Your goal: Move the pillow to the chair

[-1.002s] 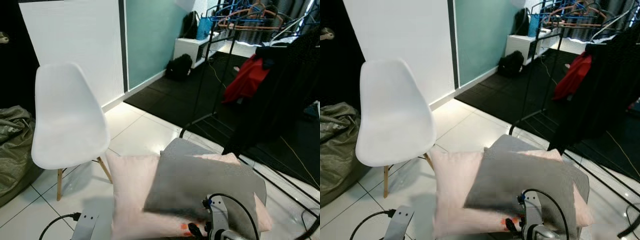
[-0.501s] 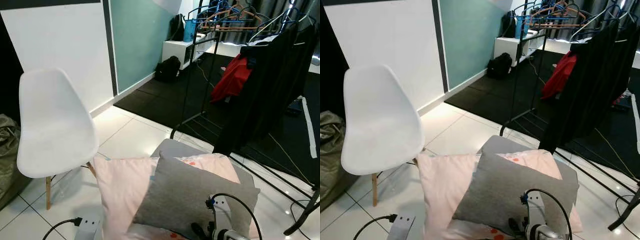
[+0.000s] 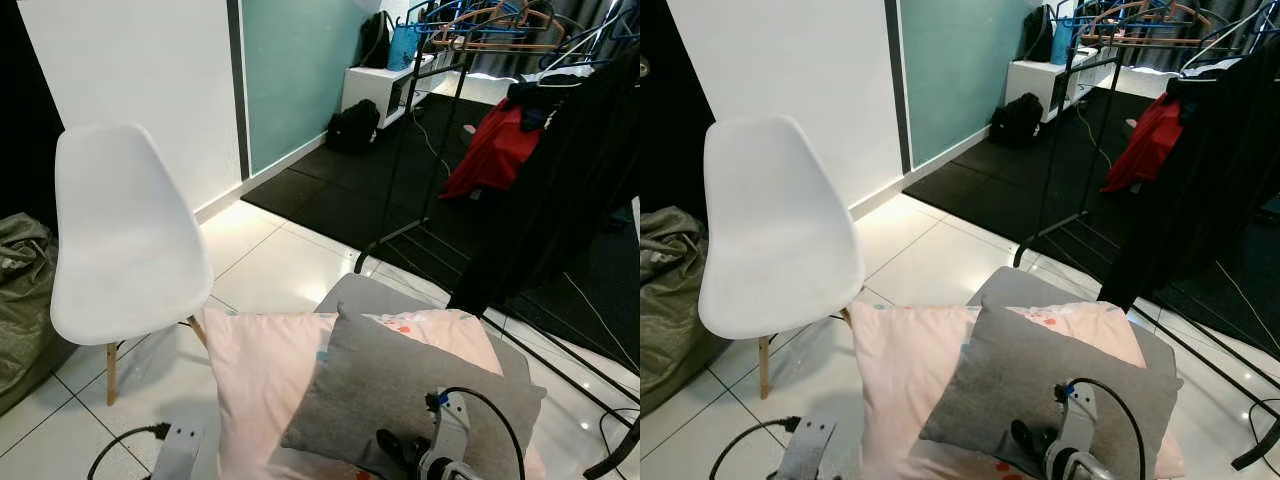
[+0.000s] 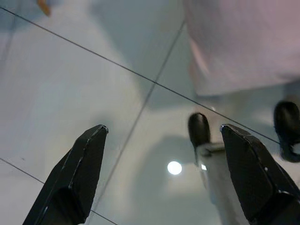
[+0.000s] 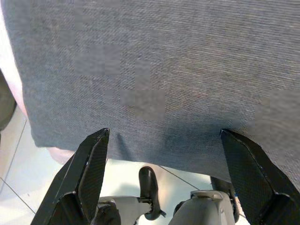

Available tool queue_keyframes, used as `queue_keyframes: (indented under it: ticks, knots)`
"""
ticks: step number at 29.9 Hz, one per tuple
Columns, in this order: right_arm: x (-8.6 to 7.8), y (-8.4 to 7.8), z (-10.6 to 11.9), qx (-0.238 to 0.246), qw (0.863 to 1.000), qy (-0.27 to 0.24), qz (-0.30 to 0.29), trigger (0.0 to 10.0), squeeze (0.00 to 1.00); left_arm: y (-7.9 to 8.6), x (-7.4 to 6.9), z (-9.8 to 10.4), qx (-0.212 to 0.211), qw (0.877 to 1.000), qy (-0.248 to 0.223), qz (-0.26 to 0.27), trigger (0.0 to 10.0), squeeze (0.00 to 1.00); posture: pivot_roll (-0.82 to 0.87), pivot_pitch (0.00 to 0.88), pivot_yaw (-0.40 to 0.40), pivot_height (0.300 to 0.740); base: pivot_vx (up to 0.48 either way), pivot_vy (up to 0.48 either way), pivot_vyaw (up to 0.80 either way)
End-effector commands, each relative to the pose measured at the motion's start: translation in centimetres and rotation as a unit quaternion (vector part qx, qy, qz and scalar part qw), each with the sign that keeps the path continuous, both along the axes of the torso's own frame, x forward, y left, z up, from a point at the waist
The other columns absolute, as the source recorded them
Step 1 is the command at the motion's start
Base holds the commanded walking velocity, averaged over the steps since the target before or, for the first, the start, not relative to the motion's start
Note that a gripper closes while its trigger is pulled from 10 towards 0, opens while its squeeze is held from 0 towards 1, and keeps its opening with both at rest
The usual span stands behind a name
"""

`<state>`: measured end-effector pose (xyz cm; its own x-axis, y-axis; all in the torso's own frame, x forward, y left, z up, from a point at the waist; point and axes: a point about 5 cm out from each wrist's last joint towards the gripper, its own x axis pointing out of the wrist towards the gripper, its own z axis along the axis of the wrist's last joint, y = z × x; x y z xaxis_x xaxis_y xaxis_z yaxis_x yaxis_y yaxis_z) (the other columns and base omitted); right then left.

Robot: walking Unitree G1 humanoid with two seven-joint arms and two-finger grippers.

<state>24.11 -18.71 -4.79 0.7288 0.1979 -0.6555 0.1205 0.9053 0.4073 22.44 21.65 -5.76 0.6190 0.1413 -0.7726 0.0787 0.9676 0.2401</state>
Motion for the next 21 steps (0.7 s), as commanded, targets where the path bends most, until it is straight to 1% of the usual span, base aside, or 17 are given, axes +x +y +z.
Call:
queue_keyframes:
  ticks: [1, 7, 9, 14, 18, 21]
  knots:
    - [-0.3, -0.2, -0.2, 0.001, 1.0, 0.008, -0.016, 10.0, 0.0, 1.1, -0.2, 0.1, 0.001, 1.0, 0.009, 0.008, 10.0, 0.0, -0.11, 0.057, -0.043, 0.733, 0.0, 0.0, 0.0]
    - [-0.3, -0.4, -0.2, -0.015, 1.0, 0.013, -0.007, 10.0, 0.0, 1.9, -0.3, 0.3, 0.004, 1.0, 0.008, 0.011, 10.0, 0.0, -0.11, 0.057, -0.045, 0.733, 0.0, 0.0, 0.0]
    - [-0.3, -0.5, -0.2, -0.024, 1.0, 0.015, -0.003, 10.0, 0.0, 2.5, -0.6, 0.3, 0.004, 1.0, 0.009, 0.012, 10.0, 0.0, -0.11, 0.057, -0.046, 0.733, 0.0, 0.0, 0.0]
    - [-0.3, -0.5, -0.2, -0.025, 1.0, 0.014, -0.002, 10.0, 0.0, 3.1, -1.0, 0.2, 0.004, 1.0, 0.011, 0.014, 10.0, 0.0, -0.11, 0.057, -0.048, 0.733, 0.0, 0.0, 0.0]
    - [-0.3, -0.5, -0.2, -0.026, 1.0, 0.014, -0.002, 10.0, 0.0, 3.2, -1.2, 0.1, 0.004, 1.0, 0.013, 0.014, 10.0, 0.0, -0.11, 0.057, -0.048, 0.733, 0.0, 0.0, 0.0]
    - [-0.3, -0.6, -0.2, -0.027, 1.0, 0.014, -0.002, 10.0, 0.0, 2.8, -1.7, -0.3, 0.003, 1.0, 0.018, 0.014, 10.0, 0.0, -0.11, 0.055, -0.048, 0.733, 0.0, 0.0, 0.0]
